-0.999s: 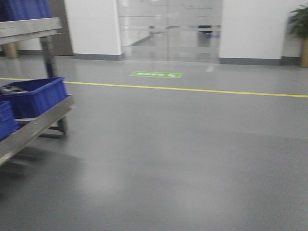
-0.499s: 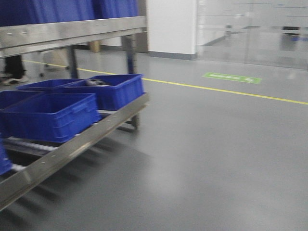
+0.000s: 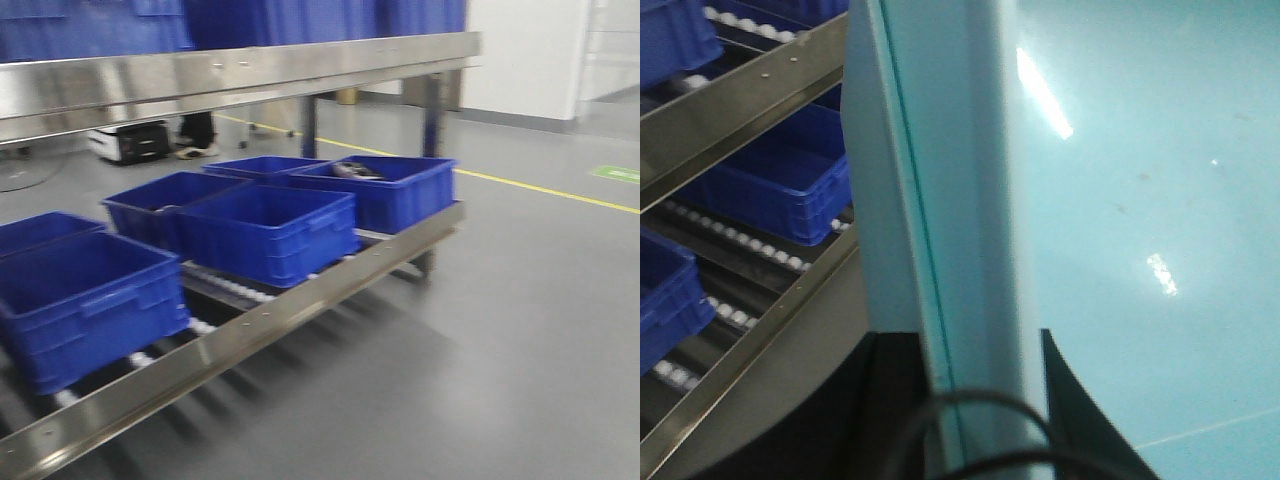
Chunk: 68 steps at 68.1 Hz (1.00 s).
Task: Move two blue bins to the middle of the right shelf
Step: 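Turn toward the steel shelf with dark blue bins and approach it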
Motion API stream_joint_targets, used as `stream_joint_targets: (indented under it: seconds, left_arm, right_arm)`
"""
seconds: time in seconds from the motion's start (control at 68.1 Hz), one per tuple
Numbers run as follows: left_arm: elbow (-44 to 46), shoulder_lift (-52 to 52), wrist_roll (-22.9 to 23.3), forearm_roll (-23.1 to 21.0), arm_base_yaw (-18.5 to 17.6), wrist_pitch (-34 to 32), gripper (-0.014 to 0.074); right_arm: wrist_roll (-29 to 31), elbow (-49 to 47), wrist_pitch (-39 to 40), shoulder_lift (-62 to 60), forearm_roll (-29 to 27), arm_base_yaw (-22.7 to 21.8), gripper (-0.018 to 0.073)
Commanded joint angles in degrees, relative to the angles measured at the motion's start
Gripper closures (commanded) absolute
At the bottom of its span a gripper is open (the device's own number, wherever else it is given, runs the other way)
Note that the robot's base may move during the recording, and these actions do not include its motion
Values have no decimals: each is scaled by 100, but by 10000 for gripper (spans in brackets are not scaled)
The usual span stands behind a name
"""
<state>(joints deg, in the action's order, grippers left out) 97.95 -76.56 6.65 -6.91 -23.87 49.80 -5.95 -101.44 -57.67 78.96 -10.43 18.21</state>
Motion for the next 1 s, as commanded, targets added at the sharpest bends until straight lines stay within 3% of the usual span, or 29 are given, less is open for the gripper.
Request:
stream_joint_targets:
  seconds: [0.0,0.984]
  left_arm:
    - [106,135,-8,-164,23,-763,707]
    - [106,135,-8,-164,23,-763,707]
  right_arm:
    - [1,-65,331,-65,96,-40,713]
    - [1,-65,331,-65,96,-40,713]
